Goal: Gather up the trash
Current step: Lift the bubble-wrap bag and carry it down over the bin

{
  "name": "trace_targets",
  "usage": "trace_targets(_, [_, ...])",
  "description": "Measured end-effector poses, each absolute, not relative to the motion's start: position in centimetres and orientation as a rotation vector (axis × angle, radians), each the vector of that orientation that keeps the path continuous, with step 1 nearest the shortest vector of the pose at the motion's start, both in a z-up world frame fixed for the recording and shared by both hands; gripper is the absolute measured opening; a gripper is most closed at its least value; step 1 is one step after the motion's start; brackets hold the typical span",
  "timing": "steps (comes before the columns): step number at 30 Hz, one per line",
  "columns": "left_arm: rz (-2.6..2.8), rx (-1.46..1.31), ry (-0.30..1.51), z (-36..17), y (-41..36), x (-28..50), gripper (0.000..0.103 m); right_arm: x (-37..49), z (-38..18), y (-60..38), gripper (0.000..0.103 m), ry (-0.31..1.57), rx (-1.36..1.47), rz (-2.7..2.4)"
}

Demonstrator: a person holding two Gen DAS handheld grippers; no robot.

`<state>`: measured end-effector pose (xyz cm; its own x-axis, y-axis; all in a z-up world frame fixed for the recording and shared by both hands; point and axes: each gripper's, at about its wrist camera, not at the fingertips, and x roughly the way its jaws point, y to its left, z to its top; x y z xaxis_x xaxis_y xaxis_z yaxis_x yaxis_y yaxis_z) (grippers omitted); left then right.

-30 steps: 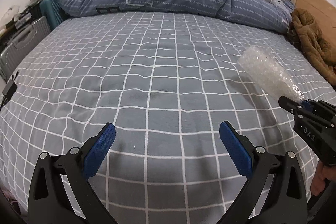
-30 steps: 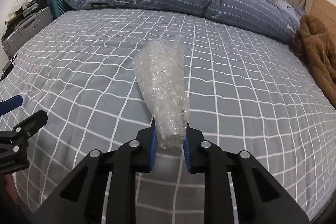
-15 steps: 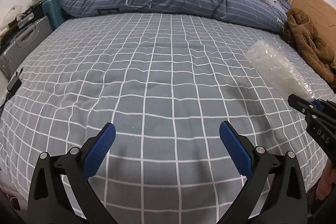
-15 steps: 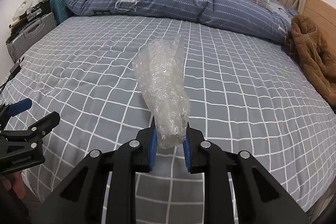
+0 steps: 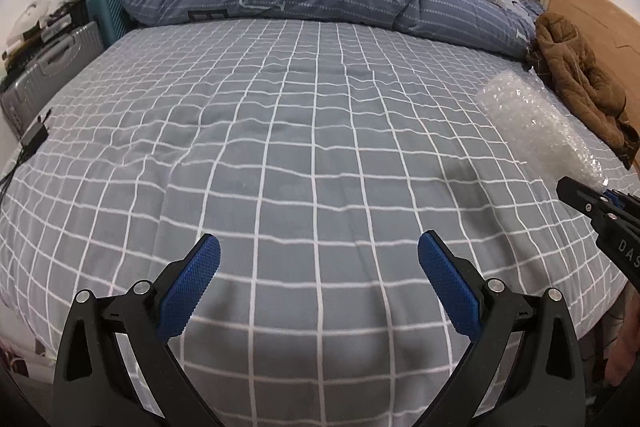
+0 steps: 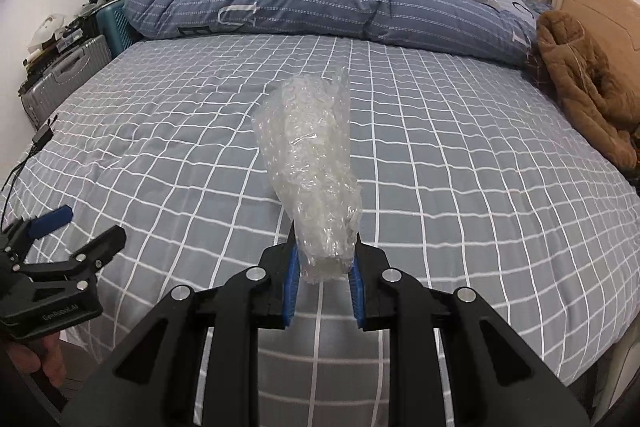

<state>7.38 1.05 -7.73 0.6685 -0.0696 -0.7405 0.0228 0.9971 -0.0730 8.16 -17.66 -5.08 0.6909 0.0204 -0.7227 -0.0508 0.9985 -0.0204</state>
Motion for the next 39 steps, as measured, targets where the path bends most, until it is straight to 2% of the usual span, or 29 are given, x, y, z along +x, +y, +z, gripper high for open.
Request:
trace_targets(21, [-0.092, -0.070, 0.815, -7.1, -0.7, -0.2, 0.097, -1.2, -4.2, -18.3, 0.020, 0.778, -0.007, 0.037])
trace_targets(39, [-0.108, -0.033, 0.823, -7.8, -0.8, -8.0, 0.097, -9.6, -6.3, -16.8, 0.020, 0.815, 0.003, 0.040])
